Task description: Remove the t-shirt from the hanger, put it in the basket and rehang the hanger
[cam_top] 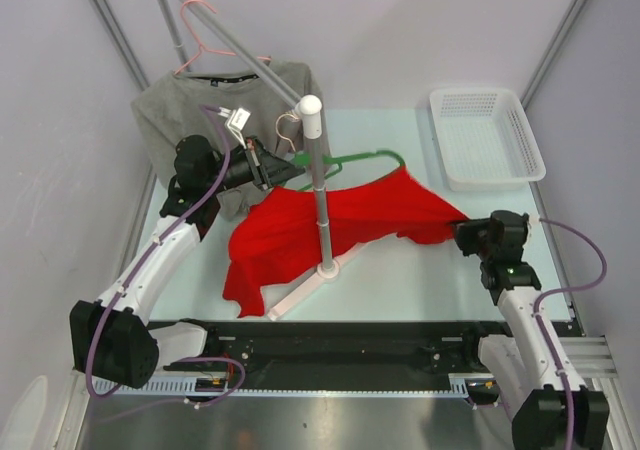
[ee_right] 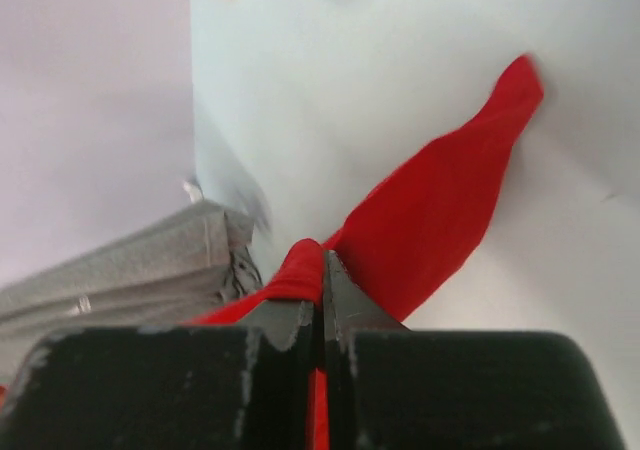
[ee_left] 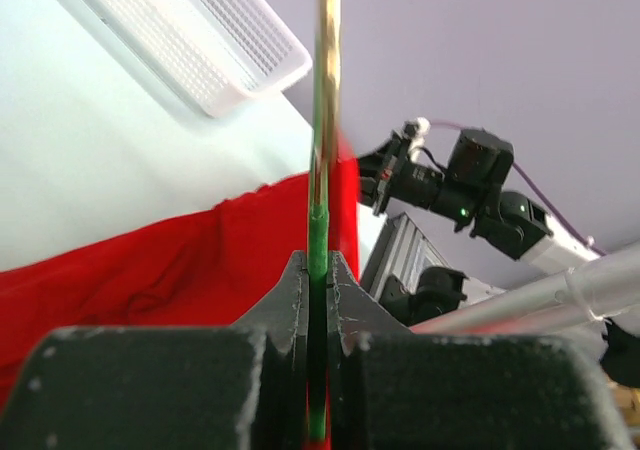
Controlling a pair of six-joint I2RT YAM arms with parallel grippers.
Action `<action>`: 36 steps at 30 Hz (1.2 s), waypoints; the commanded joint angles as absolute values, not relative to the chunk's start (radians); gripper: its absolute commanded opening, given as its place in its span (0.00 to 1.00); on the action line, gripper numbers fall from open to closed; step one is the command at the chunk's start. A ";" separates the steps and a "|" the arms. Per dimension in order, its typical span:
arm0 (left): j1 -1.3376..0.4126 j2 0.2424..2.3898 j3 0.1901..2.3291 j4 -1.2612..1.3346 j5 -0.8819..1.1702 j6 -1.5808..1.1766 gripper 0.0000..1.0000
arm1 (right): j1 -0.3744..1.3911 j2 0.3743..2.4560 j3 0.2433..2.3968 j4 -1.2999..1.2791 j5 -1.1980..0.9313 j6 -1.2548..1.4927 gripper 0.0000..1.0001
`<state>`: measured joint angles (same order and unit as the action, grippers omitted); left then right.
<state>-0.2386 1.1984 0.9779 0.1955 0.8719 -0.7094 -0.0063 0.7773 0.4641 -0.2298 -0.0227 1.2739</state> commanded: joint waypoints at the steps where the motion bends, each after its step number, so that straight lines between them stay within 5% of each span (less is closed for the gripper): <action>1: -0.181 1.141 1.003 0.305 0.822 -0.732 0.00 | -0.138 0.756 0.428 -0.333 0.106 1.289 0.00; 7: -0.178 1.150 0.992 0.327 0.830 -0.747 0.00 | -0.117 0.793 0.428 -0.186 0.030 1.208 0.00; 16: -0.178 1.170 0.994 0.324 0.842 -0.746 0.00 | 0.291 0.968 0.722 -0.089 0.028 0.706 0.01; 17: -0.178 1.173 0.994 0.322 0.847 -0.746 0.01 | 0.322 0.988 0.788 -0.092 0.009 0.649 0.04; 20: -0.176 1.177 0.996 0.318 0.848 -0.739 0.00 | 0.380 1.109 0.961 -0.176 -0.217 0.480 0.48; 21: -0.178 1.177 0.994 0.316 0.850 -0.738 0.00 | 0.377 1.133 1.001 -0.277 -0.254 0.468 0.71; 22: -0.178 1.178 0.994 0.313 0.850 -0.736 0.00 | 0.377 1.166 1.032 -0.323 -0.242 0.469 0.79; 27: -0.183 1.200 0.994 0.316 0.865 -0.741 0.00 | 0.385 1.117 1.089 -0.364 -0.186 0.485 1.00; 36: -0.227 1.249 1.015 0.286 0.907 -0.735 0.00 | 0.419 1.114 1.169 -0.319 -0.181 0.574 0.98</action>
